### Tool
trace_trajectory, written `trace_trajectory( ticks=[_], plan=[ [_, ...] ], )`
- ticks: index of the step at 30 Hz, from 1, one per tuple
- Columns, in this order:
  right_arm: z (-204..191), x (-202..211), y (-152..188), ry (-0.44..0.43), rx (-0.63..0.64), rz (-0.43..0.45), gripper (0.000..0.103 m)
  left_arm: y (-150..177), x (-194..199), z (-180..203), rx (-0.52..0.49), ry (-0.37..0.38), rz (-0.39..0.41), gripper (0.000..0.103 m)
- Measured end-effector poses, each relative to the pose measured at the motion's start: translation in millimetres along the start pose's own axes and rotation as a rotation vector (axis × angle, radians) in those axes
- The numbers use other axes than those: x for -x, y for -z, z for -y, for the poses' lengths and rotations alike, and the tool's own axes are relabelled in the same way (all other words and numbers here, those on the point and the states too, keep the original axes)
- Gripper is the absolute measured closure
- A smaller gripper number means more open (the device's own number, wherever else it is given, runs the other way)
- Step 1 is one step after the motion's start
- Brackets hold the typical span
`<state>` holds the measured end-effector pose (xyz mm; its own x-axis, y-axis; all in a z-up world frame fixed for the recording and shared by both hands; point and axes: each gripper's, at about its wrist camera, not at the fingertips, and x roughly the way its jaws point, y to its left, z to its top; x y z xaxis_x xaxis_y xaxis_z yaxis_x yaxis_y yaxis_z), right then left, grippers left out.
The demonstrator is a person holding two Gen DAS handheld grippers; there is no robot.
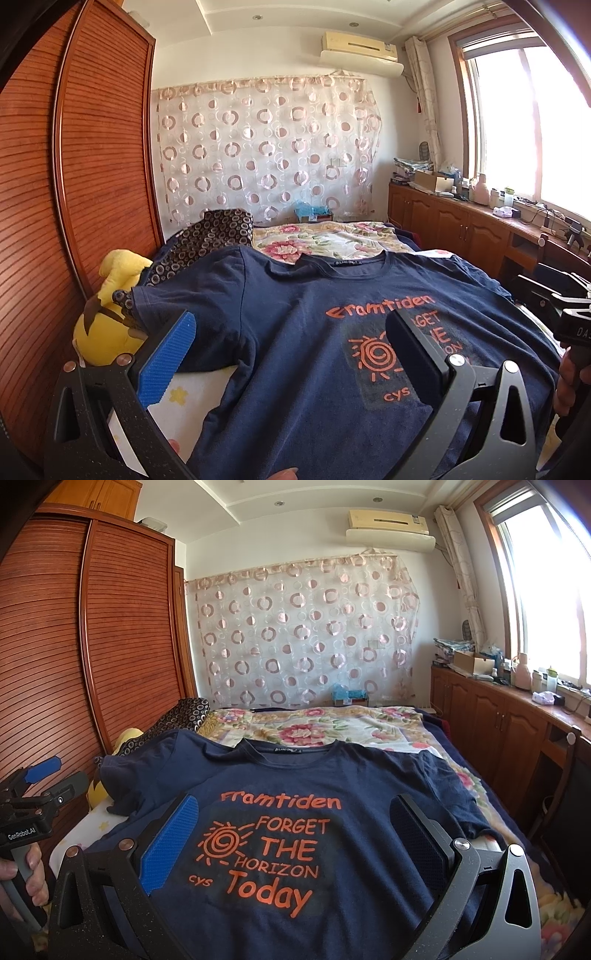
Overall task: Fold small clothes
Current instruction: 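Move the left tool to the sleeve side nearest it and grasp the edge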
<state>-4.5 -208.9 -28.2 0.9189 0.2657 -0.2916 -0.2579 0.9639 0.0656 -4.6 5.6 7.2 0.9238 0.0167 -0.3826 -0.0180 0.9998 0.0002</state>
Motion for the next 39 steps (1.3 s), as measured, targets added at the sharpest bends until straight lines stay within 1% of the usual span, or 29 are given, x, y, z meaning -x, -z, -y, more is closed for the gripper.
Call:
trace_trajectory(
  ticks=[9,14,20,25,31,34,39],
  plan=[
    [-3.5,-16.4,1.9,-0.039,0.022,-0.062,0.0,17.7,-26.7,-18.7,-0.006,-0.034,-0.08,0.0],
    [-9.0,-35.6,0.1,-0.068,0.06,-0.104,0.0,26.3,-41.1,-44.3,-0.001,-0.083,-0.124,0.0],
    [-13.0,-52.0,-3.7,-0.113,0.105,-0.153,0.0,32.4,-50.4,-82.7,0.032,-0.142,-0.141,0.0],
    [-15.6,-64.1,-13.4,-0.154,0.155,-0.189,0.0,30.2,-61.4,-105.1,0.028,-0.185,-0.152,0.0],
    [-11.9,-84.7,-27.6,-0.207,0.195,-0.235,0.0,24.8,-81.4,-129.1,0.052,-0.193,-0.176,0.0],
    [-8.8,-94.8,-33.1,-0.219,0.208,-0.242,0.0,22.8,-89.3,-133.9,0.051,-0.201,-0.188,0.0],
    [-7.2,-113.5,-46.6,-0.246,0.235,-0.25,0.0,21.5,-108.8,-145.4,0.064,-0.195,-0.228,0.0]
  ],
)
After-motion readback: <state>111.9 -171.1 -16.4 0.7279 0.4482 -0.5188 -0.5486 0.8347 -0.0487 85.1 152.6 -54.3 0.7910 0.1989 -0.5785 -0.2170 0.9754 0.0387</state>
